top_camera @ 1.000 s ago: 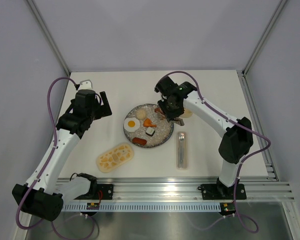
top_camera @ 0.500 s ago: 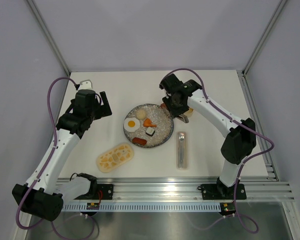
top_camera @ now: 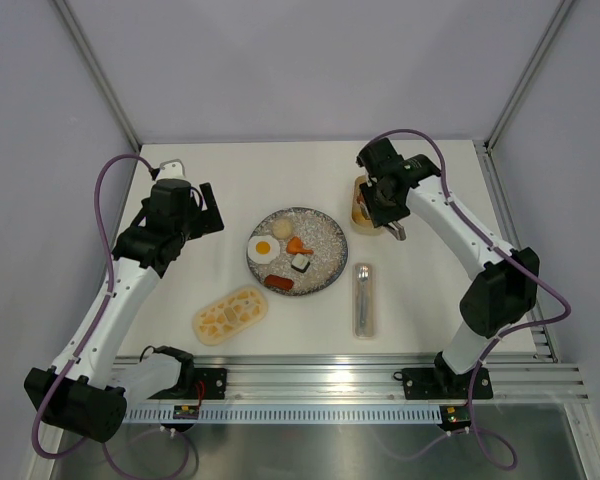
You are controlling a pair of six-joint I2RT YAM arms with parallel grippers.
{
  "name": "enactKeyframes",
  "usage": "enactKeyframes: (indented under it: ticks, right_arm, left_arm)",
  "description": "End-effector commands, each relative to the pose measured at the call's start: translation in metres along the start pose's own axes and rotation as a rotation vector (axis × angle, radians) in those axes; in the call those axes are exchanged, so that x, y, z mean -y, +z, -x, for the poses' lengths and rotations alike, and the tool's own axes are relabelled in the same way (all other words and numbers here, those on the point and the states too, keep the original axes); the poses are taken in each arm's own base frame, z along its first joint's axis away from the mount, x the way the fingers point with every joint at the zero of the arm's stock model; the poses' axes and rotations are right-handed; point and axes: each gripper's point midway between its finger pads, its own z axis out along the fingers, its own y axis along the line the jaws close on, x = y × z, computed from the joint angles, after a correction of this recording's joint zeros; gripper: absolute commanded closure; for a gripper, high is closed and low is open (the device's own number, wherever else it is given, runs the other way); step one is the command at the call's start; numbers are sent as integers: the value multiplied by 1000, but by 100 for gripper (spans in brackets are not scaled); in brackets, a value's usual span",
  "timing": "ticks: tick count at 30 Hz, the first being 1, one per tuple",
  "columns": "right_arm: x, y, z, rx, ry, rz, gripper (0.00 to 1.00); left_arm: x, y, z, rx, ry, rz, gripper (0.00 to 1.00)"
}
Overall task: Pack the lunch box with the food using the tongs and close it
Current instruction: Place the fake food in the packing box.
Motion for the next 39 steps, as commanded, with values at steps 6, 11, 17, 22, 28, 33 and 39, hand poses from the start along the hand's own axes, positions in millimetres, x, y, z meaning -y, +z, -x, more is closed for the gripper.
enactKeyframes:
  ticks: [6, 11, 17, 22, 28, 33, 39]
  right_arm:
    - [15, 4, -4, 11, -5, -60, 69]
    - [16, 11, -6, 3, -34, -65, 69]
    - [16, 19, -7, 7, -58, -67, 68]
    - [15, 25, -5, 23, -80, -68, 69]
    - [16, 30, -4, 31, -100, -72, 69]
    - [17, 34, -6, 20, -108, -78, 69]
    - [16, 32, -6, 25, -104, -76, 60]
  left_arm:
    - [4, 3, 12, 46, -14, -13, 1]
    - [4, 4, 12, 47, -14, -11, 1]
    - [4, 3, 13, 49, -13, -10, 1]
    - [4, 3, 13, 49, -11, -10, 1]
    - [4, 2, 15, 52, -11, -10, 1]
    - [4, 3, 15, 52, -9, -8, 1]
    - [5, 4, 15, 50, -9, -11, 1]
